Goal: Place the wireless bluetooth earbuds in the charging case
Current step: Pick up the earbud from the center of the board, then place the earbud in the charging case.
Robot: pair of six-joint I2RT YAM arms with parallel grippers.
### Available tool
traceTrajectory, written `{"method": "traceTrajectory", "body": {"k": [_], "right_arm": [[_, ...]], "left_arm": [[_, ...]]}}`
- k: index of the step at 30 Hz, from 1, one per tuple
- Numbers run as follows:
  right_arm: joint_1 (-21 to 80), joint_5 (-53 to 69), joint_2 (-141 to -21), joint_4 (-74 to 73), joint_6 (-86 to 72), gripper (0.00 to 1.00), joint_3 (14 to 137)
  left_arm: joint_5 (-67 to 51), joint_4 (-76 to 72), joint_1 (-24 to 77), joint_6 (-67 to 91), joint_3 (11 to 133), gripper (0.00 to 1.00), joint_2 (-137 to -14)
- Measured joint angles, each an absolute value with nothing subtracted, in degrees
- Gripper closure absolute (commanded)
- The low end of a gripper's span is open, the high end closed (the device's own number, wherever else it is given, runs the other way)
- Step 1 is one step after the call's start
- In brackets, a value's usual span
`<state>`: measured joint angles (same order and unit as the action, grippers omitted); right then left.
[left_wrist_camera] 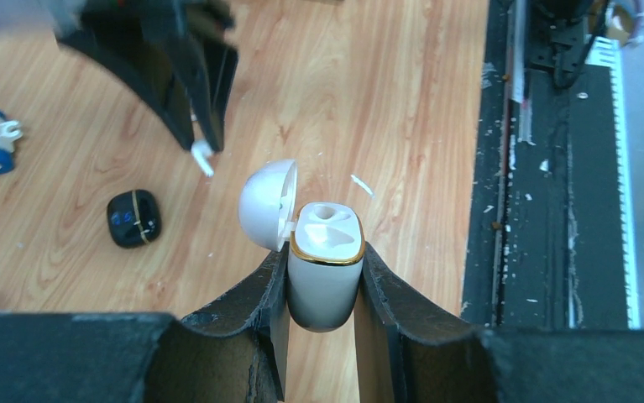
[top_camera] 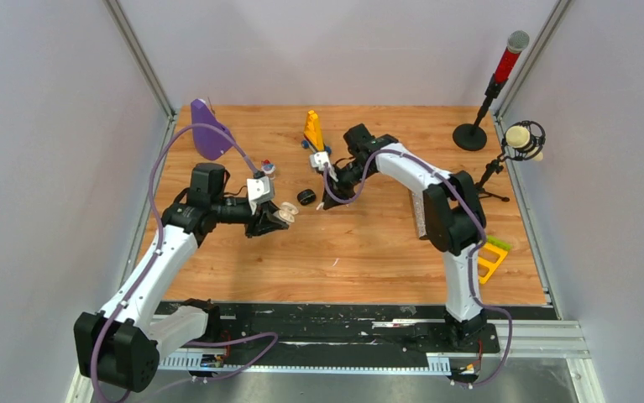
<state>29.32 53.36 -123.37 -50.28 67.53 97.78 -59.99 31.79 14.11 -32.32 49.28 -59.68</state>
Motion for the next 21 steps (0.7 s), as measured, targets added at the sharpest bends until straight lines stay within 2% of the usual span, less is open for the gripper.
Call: {"method": "traceTrajectory", "body": {"k": [9, 21], "right_arm": [[27.8, 55.2, -107.5, -50.4, 39.5, 0.92, 97.6], [29.8, 54.7, -103.1, -50.6, 11.3, 0.95, 97.5]], "left_arm": [[-51.0, 23.7, 15.2, -27.8, 47.5, 1.00, -59.8], [-43.3, 23.5, 19.6, -29.9, 49.3, 1.00, -62.2]]}}
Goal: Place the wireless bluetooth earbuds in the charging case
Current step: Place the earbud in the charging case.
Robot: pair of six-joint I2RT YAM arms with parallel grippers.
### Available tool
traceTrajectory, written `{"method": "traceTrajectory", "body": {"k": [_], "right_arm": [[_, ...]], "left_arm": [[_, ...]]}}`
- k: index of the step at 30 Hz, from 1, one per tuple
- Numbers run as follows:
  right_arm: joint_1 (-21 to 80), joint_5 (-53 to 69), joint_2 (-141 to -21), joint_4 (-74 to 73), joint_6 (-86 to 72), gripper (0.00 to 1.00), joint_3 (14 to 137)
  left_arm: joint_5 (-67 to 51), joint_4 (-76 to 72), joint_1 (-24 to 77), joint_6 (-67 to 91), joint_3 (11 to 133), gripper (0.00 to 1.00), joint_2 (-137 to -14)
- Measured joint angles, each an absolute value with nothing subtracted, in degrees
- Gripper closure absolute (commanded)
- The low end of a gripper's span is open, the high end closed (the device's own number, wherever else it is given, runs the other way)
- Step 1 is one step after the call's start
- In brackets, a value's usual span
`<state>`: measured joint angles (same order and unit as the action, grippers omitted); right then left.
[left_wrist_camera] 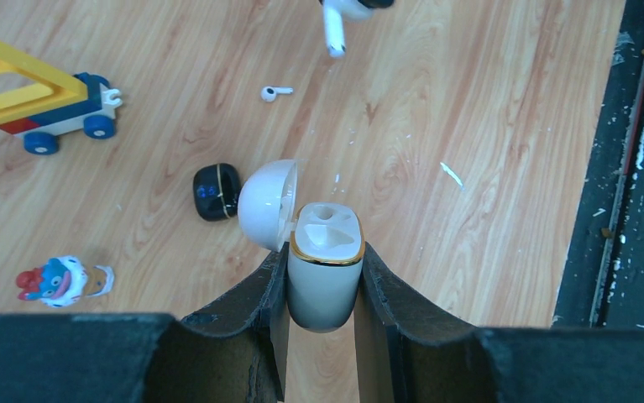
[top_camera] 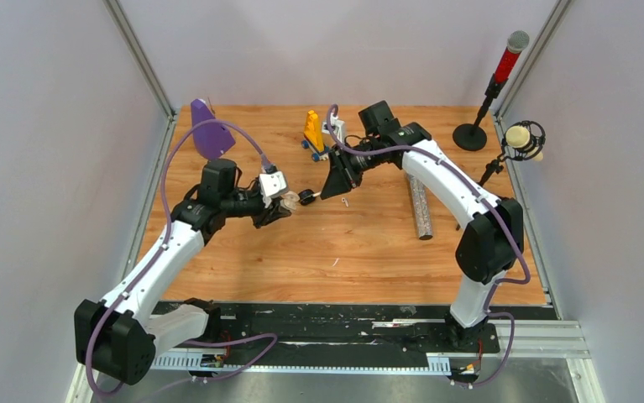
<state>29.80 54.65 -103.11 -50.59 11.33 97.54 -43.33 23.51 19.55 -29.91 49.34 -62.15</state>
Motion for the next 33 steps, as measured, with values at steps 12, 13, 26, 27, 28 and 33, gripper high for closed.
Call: {"method": "traceTrajectory", "body": {"k": [12, 13, 26, 27, 28, 33], "right_arm": [[34.1, 55.9, -104.0, -49.8, -1.5, 0.94, 97.3], [34.3, 55.8, -104.0, -49.6, -2.0, 0.93, 97.1], [31.7, 53.0, -103.2, -54.8, -2.4, 0.92, 96.8], [31.0, 53.1, -102.9, -55.7, -1.9, 0.92, 96.9], [29.8, 53.3, -102.6, -57.3, -1.2, 0.92, 97.5], [24.1, 54.4, -102.3, -62.6, 1.7, 0.91, 101.3]], "left_arm": [[-38.3, 25.4, 23.8, -33.9, 52.2, 1.00, -63.2], [-38.5, 25.4, 24.0, -34.0, 52.3, 1.00, -63.3], [-44.2, 12.0, 24.0, -24.4, 52.2, 1.00, -70.2], [-44.7, 9.9, 24.0, -22.9, 52.1, 1.00, -71.0], [-45.1, 7.1, 24.0, -20.8, 51.8, 1.00, -72.0], [-47.2, -9.1, 24.3, -10.4, 48.9, 1.00, -77.5]]}}
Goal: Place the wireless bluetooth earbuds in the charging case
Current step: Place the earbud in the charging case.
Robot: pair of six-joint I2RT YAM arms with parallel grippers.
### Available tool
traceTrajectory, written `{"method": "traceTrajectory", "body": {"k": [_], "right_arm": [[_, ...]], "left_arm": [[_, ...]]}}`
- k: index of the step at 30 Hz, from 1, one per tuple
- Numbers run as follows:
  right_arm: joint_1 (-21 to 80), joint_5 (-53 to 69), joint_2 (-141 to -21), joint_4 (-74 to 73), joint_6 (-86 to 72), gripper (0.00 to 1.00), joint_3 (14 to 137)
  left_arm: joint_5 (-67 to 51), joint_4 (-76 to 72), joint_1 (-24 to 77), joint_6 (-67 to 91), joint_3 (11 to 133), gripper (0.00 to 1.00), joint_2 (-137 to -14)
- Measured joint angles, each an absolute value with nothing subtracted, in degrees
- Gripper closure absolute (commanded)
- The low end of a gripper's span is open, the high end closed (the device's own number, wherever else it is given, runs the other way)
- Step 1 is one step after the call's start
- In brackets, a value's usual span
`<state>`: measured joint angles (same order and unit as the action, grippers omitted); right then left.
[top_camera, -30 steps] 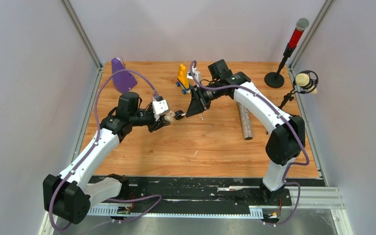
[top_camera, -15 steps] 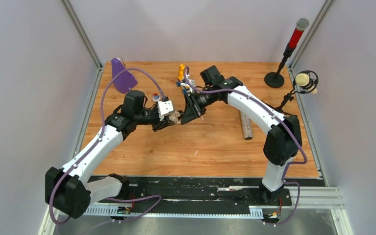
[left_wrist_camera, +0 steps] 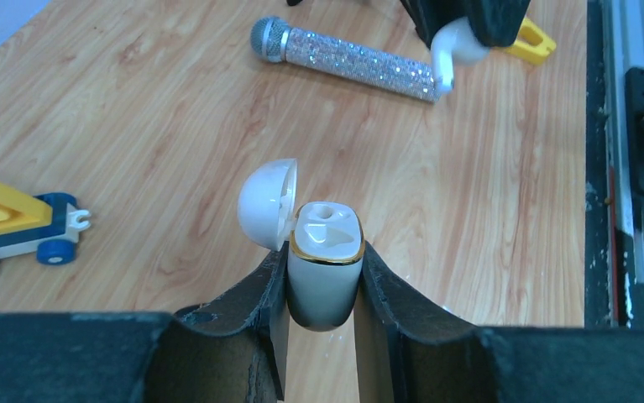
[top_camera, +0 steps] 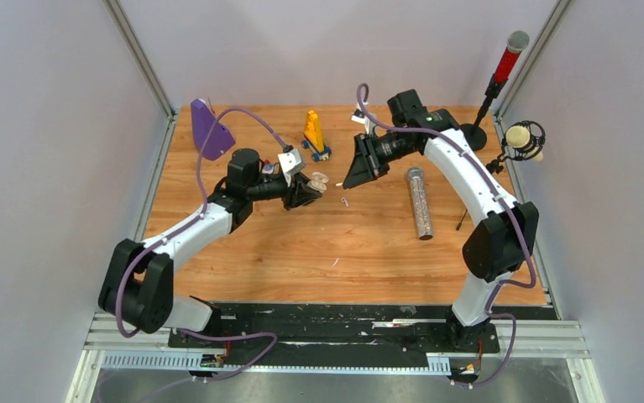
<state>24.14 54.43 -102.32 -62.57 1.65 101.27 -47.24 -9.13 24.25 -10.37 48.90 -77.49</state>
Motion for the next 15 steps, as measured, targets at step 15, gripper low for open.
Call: {"method": "traceTrajectory", "body": {"k": [15], "right_arm": [[22.0, 43.4, -97.4, -68.4, 9.3, 0.88, 102.1]], "left_arm": [[-44.2, -66.0, 28.5, 5.7, 39.9, 1.00, -97.8]]}}
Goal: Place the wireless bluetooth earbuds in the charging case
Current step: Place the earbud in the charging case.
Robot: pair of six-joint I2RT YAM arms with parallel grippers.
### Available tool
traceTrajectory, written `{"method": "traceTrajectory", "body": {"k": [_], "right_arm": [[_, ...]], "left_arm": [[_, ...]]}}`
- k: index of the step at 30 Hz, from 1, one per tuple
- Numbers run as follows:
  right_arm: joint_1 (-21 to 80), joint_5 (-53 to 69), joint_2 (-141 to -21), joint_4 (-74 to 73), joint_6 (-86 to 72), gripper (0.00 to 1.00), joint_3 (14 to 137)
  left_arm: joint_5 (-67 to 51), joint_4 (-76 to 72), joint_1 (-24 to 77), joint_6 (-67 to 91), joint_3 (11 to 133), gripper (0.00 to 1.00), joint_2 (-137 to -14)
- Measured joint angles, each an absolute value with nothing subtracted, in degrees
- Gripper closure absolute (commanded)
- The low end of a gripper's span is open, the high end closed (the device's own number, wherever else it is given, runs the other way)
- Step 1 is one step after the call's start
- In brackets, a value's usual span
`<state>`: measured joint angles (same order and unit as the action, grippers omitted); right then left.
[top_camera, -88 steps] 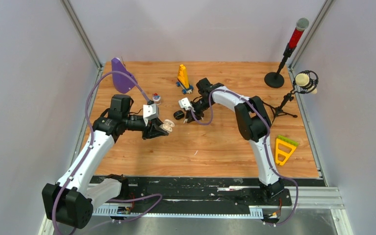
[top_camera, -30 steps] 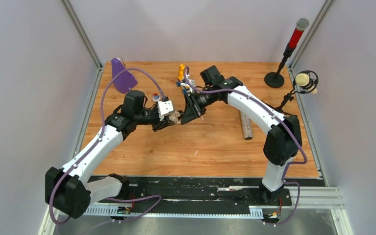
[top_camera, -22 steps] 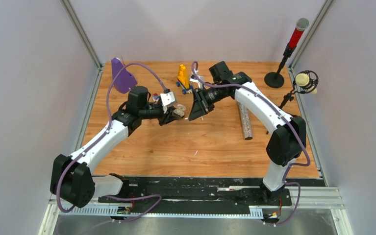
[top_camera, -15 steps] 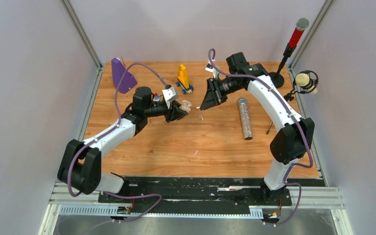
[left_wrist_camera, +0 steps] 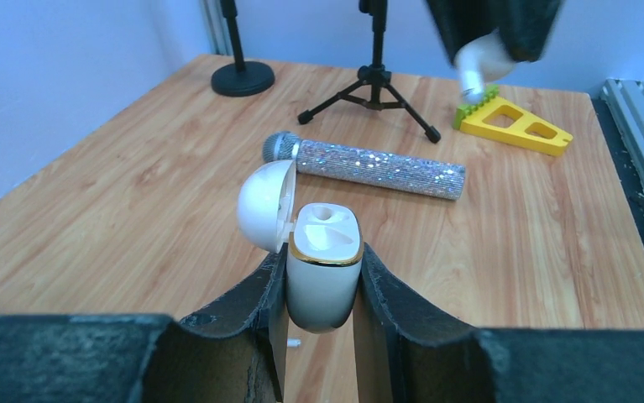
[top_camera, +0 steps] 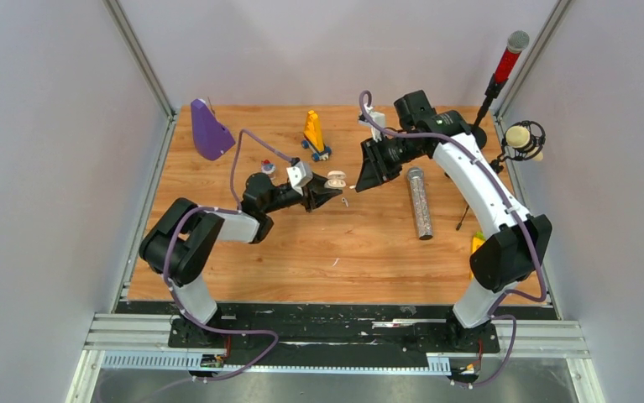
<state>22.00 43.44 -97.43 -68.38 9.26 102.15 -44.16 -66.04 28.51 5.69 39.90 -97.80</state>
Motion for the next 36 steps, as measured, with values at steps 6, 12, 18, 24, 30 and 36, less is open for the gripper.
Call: {"method": "traceTrajectory", "body": {"k": [6, 12, 18, 24, 30, 36], "right_arm": [[22.5, 38.3, -98.8, -69.2, 10.6, 0.88, 100.4], [23.4, 34.4, -100.7, -69.9, 11.2, 0.88, 100.3], [25.4, 31.1, -100.7, -69.8, 11.6, 0.88, 100.0], [29.1, 26.1, -100.9, -69.7, 12.3, 0.88, 99.7], [30.6, 22.1, -101.4, -69.6, 12.6, 0.89, 99.7], [30.6, 19.6, -102.1, -69.5, 12.6, 0.89, 99.8]], "left_arm": [[-41.9, -76.7, 32.3, 4.5, 36.9, 1.00, -102.5], [-37.6, -80.7, 34.9, -0.7, 33.1, 1.00, -103.3], [-33.1, -81.6, 36.8, -5.0, 31.9, 1.00, -103.5], [-30.6, -81.8, 38.1, -6.6, 31.9, 1.00, -104.3], [-30.2, -82.1, 38.6, -7.0, 31.3, 1.00, -104.3], [-30.1, -82.1, 38.6, -6.9, 31.2, 1.00, -104.3]]}}
